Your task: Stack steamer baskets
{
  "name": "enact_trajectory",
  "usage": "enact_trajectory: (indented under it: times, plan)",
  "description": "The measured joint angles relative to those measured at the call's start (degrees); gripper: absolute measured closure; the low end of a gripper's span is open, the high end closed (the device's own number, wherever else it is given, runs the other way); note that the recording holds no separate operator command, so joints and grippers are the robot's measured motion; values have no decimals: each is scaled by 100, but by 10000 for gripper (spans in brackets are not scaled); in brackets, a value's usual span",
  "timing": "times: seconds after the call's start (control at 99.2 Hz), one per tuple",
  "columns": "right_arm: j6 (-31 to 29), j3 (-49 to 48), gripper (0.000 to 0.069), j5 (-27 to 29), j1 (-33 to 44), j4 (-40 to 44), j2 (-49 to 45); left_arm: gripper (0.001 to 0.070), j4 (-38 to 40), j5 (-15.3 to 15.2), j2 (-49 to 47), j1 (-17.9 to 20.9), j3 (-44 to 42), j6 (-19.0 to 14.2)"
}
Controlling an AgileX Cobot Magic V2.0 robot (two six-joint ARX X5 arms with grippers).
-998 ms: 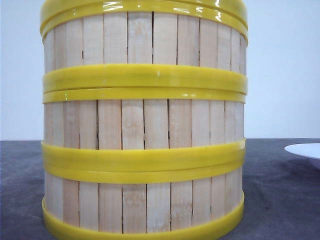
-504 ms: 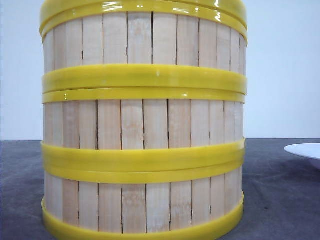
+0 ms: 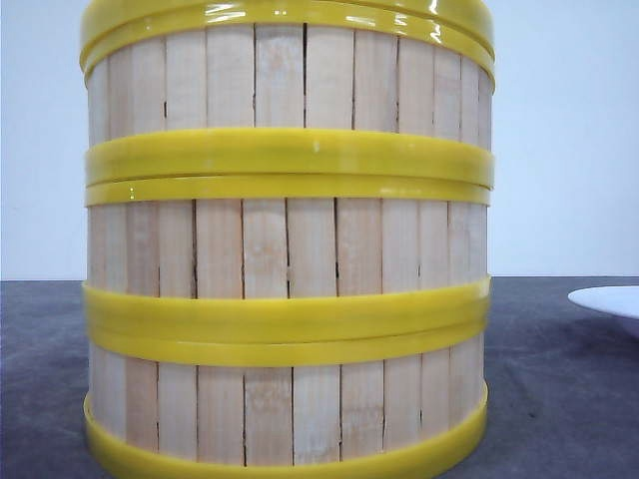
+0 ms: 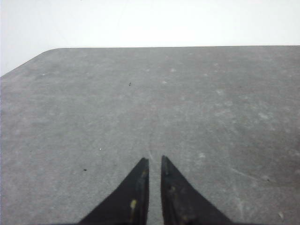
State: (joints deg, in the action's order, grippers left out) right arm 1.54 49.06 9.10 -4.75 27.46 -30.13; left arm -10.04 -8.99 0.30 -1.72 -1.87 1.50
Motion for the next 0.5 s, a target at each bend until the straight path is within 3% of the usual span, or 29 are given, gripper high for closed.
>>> enact_trajectory:
  times: [0.232,0.504]
  plan:
    - [20,-1543,681,-4,485,-708,1071,691,0,0,0,0,0,0]
    - [20,-2981,681,-203,562,-772,2006,691,0,0,0,0,0,0]
